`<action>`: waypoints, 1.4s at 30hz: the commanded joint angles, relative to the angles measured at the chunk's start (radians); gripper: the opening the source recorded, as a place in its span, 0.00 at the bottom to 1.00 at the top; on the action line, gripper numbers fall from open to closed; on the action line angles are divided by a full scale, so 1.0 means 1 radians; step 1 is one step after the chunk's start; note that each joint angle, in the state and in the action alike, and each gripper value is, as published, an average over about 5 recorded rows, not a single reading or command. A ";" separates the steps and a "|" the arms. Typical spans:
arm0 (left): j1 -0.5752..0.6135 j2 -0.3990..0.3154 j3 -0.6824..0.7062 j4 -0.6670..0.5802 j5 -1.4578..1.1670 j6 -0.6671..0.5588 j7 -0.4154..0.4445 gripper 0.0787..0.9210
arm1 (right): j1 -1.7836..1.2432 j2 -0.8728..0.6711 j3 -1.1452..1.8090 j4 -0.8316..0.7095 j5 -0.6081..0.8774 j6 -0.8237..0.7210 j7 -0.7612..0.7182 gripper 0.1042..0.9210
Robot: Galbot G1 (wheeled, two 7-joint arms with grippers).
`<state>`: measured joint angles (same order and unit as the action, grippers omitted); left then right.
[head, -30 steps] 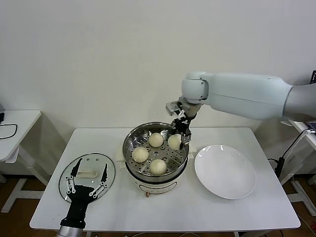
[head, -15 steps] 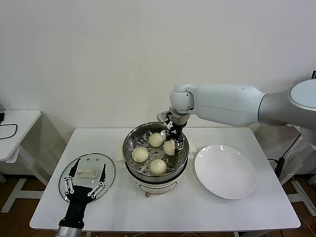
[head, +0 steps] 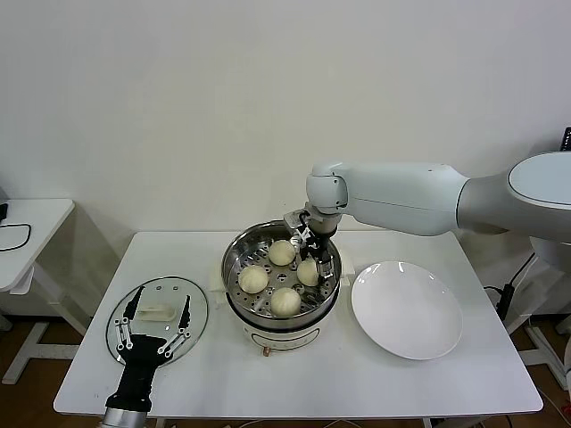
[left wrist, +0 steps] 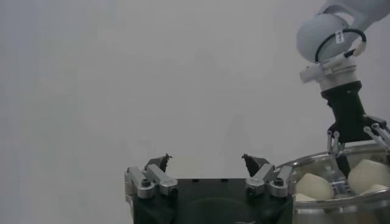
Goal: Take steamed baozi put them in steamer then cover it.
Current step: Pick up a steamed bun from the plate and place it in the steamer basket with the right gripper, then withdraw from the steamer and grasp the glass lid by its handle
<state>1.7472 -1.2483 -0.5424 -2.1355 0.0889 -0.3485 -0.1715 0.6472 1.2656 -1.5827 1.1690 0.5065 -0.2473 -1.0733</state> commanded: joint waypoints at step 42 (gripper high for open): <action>-0.184 0.029 -0.013 0.171 0.360 0.129 -0.102 0.88 | -1.223 -0.521 1.474 0.345 0.080 0.599 1.372 0.88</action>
<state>1.6103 -1.2224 -0.5545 -2.0374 0.3097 -0.2421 -0.2580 0.0551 0.7719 -0.7213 1.4833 0.6734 0.1872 0.0734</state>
